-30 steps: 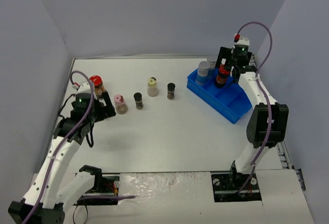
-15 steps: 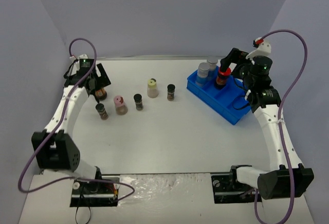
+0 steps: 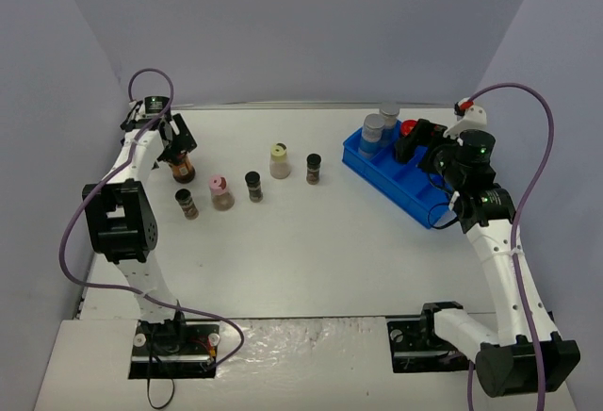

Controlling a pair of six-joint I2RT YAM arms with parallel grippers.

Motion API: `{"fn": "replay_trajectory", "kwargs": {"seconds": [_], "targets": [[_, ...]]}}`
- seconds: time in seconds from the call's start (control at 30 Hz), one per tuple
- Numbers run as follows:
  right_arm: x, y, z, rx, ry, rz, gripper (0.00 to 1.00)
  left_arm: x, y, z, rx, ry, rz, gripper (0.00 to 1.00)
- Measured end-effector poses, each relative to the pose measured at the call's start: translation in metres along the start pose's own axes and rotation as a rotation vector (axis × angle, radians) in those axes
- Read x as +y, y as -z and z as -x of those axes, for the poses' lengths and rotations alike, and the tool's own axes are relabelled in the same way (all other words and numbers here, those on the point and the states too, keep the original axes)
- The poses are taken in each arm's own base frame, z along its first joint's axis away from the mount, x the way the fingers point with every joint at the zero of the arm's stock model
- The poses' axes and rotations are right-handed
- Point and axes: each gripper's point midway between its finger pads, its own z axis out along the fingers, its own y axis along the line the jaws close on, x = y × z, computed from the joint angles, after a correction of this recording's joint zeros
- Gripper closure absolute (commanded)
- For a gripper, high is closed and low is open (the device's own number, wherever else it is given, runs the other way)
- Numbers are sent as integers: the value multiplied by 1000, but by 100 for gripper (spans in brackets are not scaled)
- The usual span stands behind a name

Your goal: Organize the condiment bottles

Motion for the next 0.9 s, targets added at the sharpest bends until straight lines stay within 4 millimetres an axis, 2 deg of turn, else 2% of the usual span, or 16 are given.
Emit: {"fn": "replay_trajectory", "kwargs": {"seconds": [0.07,0.13,0.17,0.27,0.37,0.43,0.63,0.73,0.83,0.9], "targets": [[2,2,0,-3,1,8,0,1,-7,-1,12,1,2,8],[2,3,-1,0,1,11,0,1,-10,-2,21,-1,1,18],[1,3,-3,3,1,11,0,0,-11,-3,24,-2,-1,25],[-1,2,-9,17,1,7,0,-1,-12,-3,27,-2,-6,59],[-2,1,-13,28,2,5,0,-2,-11,-3,29,-8,-11,79],[-1,1,-14,32,4,6,0,-2,-11,-3,32,-11,-14,97],[1,5,-15,32,16,17,0,-1,-5,-4,50,-52,-21,100],[3,7,-13,26,25,29,0,-3,10,3,45,-83,-41,100],[6,9,-13,25,34,41,0,-12,36,18,12,-118,-80,100],[6,11,-13,26,40,45,0,-27,68,31,-43,-157,-125,100]]}}
